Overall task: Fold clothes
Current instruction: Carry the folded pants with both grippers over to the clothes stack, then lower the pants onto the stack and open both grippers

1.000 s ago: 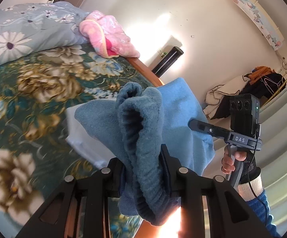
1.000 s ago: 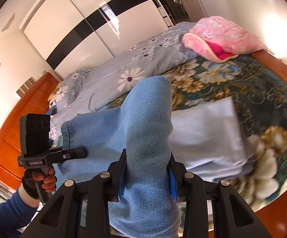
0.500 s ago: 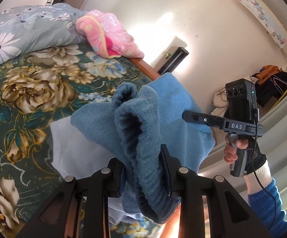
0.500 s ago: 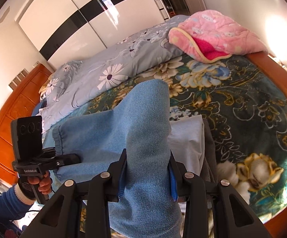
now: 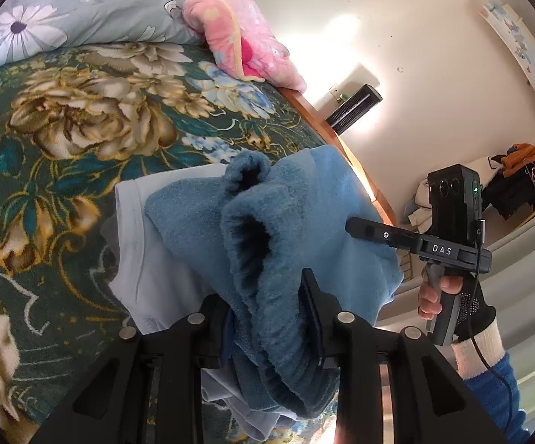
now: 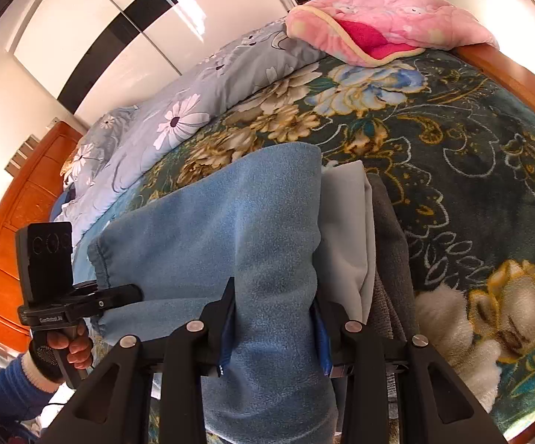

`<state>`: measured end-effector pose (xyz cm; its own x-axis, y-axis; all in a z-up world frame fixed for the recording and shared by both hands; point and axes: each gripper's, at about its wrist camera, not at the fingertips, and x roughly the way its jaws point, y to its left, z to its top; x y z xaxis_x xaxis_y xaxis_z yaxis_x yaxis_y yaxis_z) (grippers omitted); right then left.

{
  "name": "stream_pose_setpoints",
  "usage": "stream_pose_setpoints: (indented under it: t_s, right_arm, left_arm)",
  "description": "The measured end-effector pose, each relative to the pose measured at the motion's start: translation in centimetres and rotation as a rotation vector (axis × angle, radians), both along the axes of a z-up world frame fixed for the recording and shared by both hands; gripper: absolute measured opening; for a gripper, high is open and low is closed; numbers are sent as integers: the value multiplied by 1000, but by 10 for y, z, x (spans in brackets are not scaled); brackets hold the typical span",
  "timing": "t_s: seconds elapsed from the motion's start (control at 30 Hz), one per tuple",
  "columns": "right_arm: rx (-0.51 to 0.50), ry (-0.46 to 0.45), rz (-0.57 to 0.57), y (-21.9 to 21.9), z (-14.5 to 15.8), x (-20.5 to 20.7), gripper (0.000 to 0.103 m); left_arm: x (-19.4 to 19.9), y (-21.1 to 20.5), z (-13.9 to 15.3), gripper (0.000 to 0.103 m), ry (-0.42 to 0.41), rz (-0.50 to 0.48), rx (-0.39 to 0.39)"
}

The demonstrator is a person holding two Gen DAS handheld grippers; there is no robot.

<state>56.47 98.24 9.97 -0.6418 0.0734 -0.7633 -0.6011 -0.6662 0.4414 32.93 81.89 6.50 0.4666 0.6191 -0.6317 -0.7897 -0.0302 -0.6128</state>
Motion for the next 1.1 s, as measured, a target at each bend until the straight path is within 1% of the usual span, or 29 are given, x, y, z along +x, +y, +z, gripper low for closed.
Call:
stream_pose_setpoints:
  t_s: [0.13, 0.17, 0.2, 0.23, 0.27, 0.3, 0.33, 0.4, 0.47, 0.6, 0.7, 0.73, 0.8, 0.93, 1.0, 1.1]
  right_arm:
    - [35, -23, 7, -8, 12, -2, 41]
    - [51, -35, 6, -10, 16, -2, 44]
    - [65, -41, -6, -11, 21, 0, 48]
    - [80, -47, -18, -13, 26, 2, 51]
    - [94, -52, -31, -15, 30, 5, 55]
    - [109, -57, -43, -16, 35, 7, 60]
    - [126, -51, -56, -19, 41, 10, 62]
    - [160, -36, -82, -26, 53, 17, 63]
    - [223, -36, -106, -38, 64, 20, 63]
    - [324, -12, -111, -70, 75, 16, 63]
    - [343, 1, -98, -86, 71, 9, 63]
    - [340, -7, -94, -86, 67, 6, 62]
    - [333, -22, -86, -87, 59, 2, 60]
    - [300, -46, -97, -82, 43, 2, 60]
    - [288, -41, -103, -80, 37, 4, 60]
    - [280, -32, -107, -78, 32, 5, 60]
  left_arm:
    - [7, -3, 15, 38, 62, -20, -1]
    - [7, -5, 18, 43, 79, -19, 2]
    - [8, -6, 22, 52, 95, -18, 6]
    - [8, -7, 24, 57, 111, -16, 8]
    - [6, -9, 27, 67, 125, -7, 12]
    - [3, -13, 29, 74, 138, 8, 20]
    - [0, -16, 32, 75, 147, 25, 27]
    - [-6, -26, 41, 77, 185, 76, 38]
    - [-6, -33, 53, 77, 219, 93, 76]
    - [18, -44, 84, 77, 342, 53, 203]
    - [41, -40, 90, 77, 376, -37, 247]
    - [48, -38, 90, 77, 385, -59, 252]
    - [53, -30, 80, 76, 393, -66, 217]
    - [45, -21, 57, 76, 374, -52, 161]
    - [44, -19, 51, 76, 377, -55, 156]
    - [43, -17, 49, 76, 378, -56, 151]
